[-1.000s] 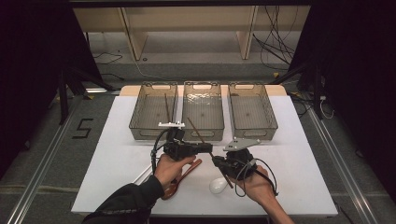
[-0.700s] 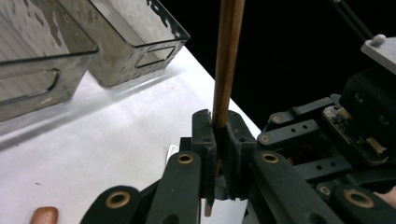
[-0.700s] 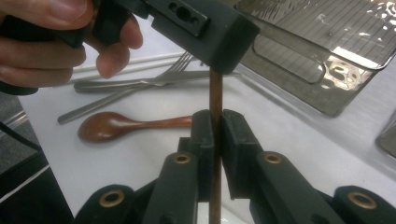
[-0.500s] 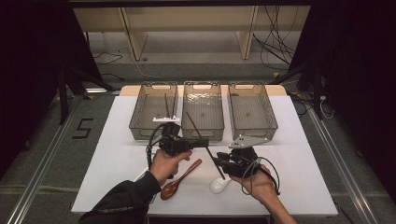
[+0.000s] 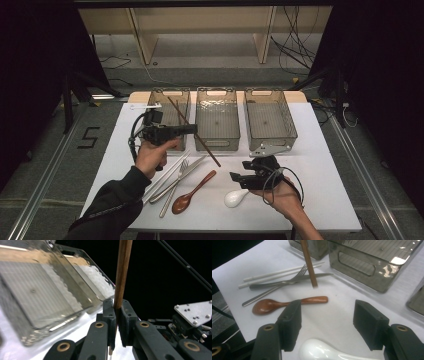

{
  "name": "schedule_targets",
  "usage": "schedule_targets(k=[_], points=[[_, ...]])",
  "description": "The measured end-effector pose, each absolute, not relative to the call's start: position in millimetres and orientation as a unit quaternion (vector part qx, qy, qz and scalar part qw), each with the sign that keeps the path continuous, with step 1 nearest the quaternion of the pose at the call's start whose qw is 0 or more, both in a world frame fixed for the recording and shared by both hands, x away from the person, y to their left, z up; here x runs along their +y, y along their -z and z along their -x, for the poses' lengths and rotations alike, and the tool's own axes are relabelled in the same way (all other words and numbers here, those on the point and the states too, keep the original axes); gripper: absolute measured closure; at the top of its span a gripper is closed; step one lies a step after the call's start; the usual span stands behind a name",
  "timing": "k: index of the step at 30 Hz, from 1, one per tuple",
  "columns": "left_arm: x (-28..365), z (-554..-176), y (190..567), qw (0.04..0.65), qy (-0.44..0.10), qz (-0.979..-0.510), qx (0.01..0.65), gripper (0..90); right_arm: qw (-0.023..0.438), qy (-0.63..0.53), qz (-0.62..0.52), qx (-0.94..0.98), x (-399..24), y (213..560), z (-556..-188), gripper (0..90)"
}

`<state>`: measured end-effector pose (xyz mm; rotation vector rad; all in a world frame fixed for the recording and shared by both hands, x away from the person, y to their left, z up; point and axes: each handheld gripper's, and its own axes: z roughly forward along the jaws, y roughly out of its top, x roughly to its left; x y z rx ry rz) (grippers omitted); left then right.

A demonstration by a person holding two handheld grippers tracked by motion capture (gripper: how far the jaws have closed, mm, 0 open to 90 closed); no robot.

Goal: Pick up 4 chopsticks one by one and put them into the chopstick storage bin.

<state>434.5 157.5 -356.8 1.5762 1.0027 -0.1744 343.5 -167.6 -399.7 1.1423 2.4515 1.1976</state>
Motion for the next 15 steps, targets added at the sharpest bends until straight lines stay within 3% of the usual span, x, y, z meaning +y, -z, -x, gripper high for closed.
schedule_targets(k=[15], points=[[207,-467,336,0.588,0.026,-0.654,0.474,84.2,0.085,-0.393,-0.392,0.827,-170,403,-345,35.4]])
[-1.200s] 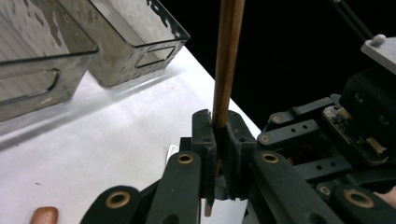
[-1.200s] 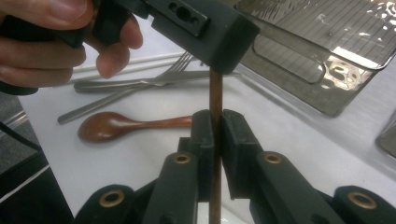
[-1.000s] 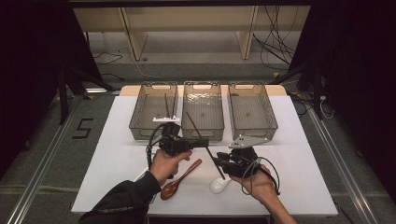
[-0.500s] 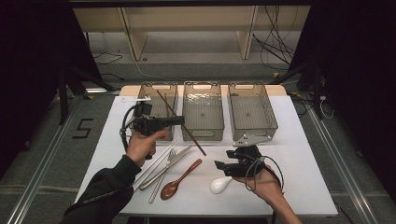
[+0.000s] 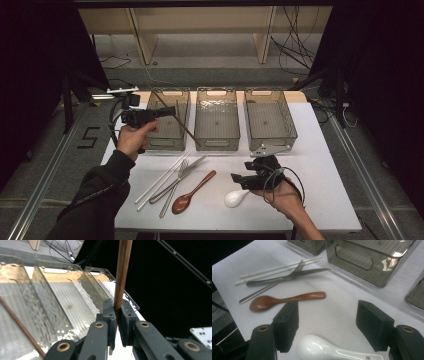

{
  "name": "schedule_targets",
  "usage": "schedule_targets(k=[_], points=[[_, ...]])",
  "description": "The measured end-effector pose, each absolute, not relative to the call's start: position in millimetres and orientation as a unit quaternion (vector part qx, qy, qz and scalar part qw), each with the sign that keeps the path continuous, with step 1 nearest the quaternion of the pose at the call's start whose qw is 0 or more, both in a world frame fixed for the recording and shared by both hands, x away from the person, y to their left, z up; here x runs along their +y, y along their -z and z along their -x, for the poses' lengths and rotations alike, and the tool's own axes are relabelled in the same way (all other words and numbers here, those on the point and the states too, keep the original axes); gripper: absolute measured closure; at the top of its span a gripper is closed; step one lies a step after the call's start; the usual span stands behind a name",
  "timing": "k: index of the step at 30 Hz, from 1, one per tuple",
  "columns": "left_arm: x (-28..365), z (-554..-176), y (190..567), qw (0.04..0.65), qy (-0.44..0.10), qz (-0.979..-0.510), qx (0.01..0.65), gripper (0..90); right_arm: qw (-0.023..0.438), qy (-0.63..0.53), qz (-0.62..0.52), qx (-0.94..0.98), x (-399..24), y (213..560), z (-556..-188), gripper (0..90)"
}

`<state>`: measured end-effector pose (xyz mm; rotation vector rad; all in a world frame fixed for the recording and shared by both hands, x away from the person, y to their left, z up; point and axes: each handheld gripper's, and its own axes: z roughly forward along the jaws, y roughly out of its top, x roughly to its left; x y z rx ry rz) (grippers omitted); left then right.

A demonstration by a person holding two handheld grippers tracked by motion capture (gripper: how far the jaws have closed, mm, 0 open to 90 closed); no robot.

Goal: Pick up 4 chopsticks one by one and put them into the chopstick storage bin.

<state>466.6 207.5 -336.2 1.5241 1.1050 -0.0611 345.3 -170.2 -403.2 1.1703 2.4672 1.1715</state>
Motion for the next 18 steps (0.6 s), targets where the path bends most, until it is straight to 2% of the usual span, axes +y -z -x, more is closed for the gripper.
schedule_targets(k=[18], points=[[239,-498,321,0.567,-0.013,-0.644,0.513,84.2,0.088,-0.392,-0.388,0.829,-170,404,-345,32.9]])
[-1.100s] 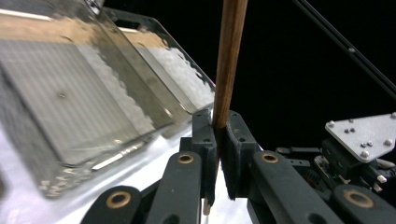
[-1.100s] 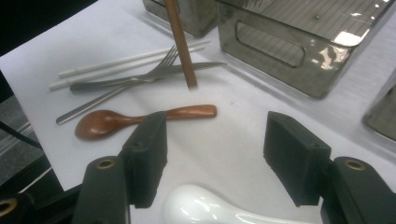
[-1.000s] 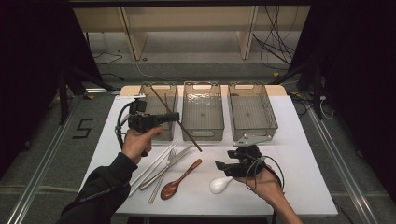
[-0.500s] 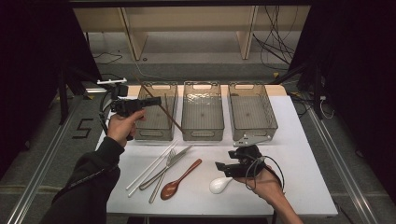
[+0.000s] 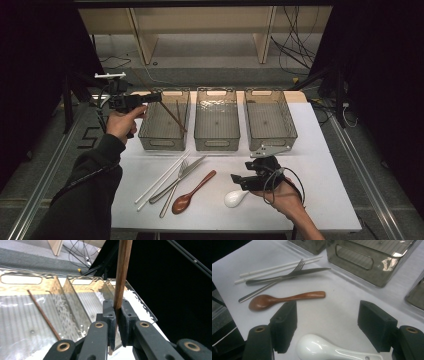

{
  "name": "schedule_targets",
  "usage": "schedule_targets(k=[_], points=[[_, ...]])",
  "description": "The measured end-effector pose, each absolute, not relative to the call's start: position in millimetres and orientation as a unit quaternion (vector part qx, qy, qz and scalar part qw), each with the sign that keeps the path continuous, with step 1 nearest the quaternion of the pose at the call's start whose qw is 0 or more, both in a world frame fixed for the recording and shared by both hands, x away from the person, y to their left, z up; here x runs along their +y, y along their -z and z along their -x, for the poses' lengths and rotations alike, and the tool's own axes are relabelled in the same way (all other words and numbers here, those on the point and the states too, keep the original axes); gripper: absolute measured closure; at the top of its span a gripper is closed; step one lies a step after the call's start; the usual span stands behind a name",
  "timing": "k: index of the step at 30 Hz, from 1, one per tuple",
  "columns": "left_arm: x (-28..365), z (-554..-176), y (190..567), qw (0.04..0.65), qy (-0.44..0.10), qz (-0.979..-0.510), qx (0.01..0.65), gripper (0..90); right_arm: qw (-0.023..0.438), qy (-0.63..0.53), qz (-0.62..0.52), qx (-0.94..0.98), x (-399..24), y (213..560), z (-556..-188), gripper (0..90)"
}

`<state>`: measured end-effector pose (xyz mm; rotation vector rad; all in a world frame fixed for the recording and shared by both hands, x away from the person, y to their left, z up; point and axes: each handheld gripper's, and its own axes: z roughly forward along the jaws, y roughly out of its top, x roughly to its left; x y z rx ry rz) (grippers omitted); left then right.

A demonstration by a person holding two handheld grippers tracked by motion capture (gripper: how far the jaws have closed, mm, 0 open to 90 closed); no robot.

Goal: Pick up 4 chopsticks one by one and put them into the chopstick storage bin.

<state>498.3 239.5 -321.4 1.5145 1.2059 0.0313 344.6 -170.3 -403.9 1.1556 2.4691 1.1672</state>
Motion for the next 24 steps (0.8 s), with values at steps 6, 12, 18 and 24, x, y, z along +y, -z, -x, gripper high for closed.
schedule_targets(k=[6,12,18,24], points=[[246,-508,329,0.553,-0.019,-0.643,0.529,84.2,0.089,-0.391,-0.385,0.831,-170,404,-345,33.0],[245,-513,337,0.528,-0.038,-0.657,0.537,84.0,0.086,-0.388,-0.383,0.834,-168,405,-345,33.0],[239,-519,348,0.497,-0.041,-0.676,0.542,83.9,0.088,-0.390,-0.381,0.833,-168,404,-344,33.0],[234,-524,356,0.480,-0.037,-0.686,0.546,83.9,0.090,-0.395,-0.379,0.832,-168,403,-343,32.0]])
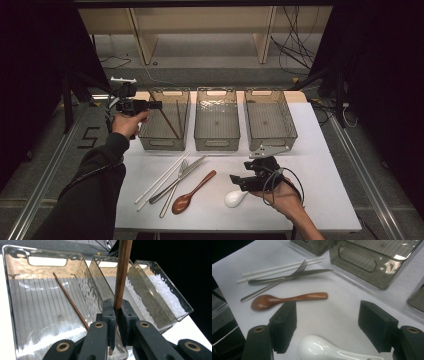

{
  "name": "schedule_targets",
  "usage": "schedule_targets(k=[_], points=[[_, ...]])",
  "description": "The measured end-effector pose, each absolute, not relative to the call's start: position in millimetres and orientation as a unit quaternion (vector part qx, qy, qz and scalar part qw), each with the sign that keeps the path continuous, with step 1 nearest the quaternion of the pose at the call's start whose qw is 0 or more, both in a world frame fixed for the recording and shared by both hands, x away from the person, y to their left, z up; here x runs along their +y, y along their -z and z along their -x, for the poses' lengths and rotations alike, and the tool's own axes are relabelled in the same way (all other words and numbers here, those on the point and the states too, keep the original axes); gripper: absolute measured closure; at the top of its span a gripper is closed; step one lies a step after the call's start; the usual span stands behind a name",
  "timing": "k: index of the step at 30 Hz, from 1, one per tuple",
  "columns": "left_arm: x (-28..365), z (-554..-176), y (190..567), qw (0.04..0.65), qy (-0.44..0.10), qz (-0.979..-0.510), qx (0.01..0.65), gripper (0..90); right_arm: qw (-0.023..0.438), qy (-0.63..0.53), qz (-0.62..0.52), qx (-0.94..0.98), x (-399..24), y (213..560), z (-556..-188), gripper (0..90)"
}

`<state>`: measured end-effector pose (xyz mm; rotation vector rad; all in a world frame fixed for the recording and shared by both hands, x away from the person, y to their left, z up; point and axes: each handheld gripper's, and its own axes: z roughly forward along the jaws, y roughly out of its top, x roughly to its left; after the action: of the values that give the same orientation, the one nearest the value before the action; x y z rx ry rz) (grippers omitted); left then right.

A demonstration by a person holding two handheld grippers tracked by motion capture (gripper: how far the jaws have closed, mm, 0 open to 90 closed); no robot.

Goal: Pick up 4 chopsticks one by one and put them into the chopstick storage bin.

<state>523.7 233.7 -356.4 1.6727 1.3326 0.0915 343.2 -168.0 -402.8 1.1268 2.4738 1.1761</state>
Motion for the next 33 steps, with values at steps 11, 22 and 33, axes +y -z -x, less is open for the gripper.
schedule_targets(k=[11,22,33], points=[[221,-535,367,0.448,-0.022,-0.705,0.550,83.6,0.087,-0.394,-0.376,0.834,-168,403,-344,31.8],[214,-542,376,0.424,-0.013,-0.716,0.555,83.5,0.087,-0.393,-0.375,0.835,-168,404,-343,31.7],[212,-545,381,0.409,-0.010,-0.724,0.555,83.2,0.087,-0.390,-0.375,0.837,-168,404,-343,31.8]])
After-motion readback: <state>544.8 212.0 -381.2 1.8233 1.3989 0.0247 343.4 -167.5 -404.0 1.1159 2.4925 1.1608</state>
